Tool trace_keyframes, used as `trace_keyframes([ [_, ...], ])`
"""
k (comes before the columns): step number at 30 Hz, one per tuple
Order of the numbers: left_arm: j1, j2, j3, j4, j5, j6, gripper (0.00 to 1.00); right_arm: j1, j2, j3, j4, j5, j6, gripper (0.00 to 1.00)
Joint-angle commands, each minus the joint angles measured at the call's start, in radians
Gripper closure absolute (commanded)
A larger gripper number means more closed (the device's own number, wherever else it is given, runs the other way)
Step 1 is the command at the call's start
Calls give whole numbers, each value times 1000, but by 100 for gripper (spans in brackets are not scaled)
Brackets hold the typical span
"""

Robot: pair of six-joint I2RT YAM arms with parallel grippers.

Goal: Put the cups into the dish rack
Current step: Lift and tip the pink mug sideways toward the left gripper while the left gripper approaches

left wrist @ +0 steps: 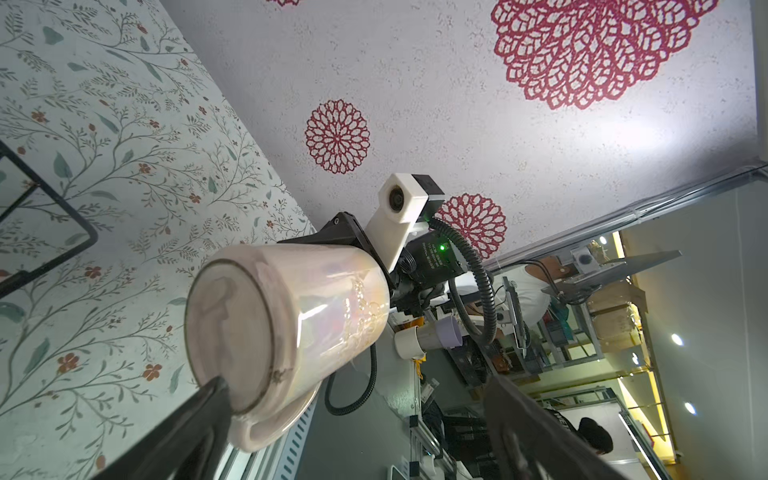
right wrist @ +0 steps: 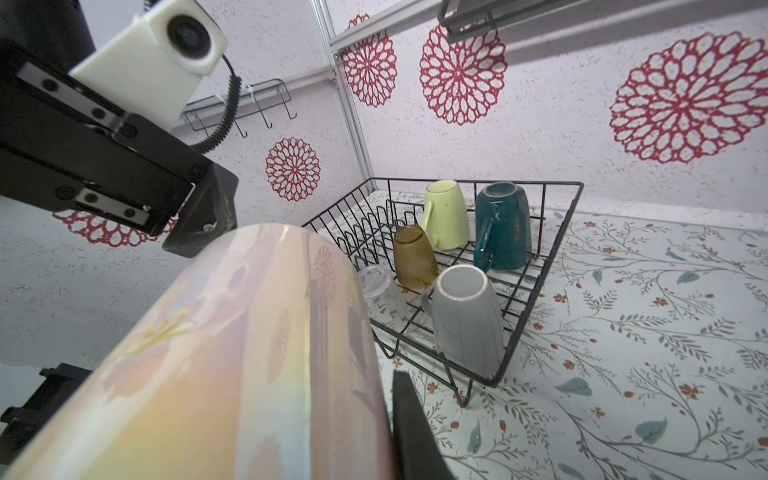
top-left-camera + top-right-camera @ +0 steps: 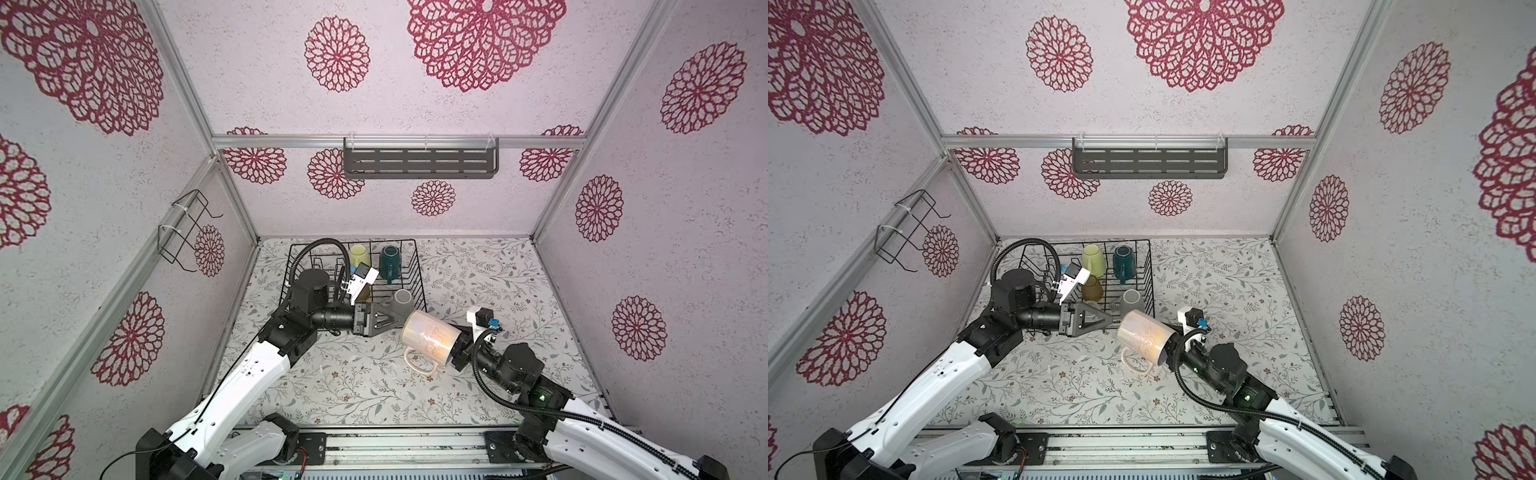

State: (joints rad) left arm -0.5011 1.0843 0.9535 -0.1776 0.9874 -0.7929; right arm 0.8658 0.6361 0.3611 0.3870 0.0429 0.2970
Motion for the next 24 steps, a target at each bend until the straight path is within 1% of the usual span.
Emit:
trace_keyframes([
  [1,0,5,20,-73,-31,48,1,-2,-8,66,268,-21,-16,100],
  [6,-3,29,11,-57,-29,36,1,-1,36,98,282,-27,-22,100],
  [10,-18,35,-28,90,27,-38,1,-2,85,114,334,-60,-21,100],
  [11,-26,39,-28,103,39,-40,1,-1,97,117,354,-71,-16,100],
  [13,-37,50,-24,97,52,-31,1,-1,122,125,390,-105,-8,100],
  [20,-40,67,-24,105,45,-33,1,-1,187,169,449,-244,-9,100],
  [24,-40,79,-24,104,39,-37,1,-1,196,169,477,-246,-10,100],
])
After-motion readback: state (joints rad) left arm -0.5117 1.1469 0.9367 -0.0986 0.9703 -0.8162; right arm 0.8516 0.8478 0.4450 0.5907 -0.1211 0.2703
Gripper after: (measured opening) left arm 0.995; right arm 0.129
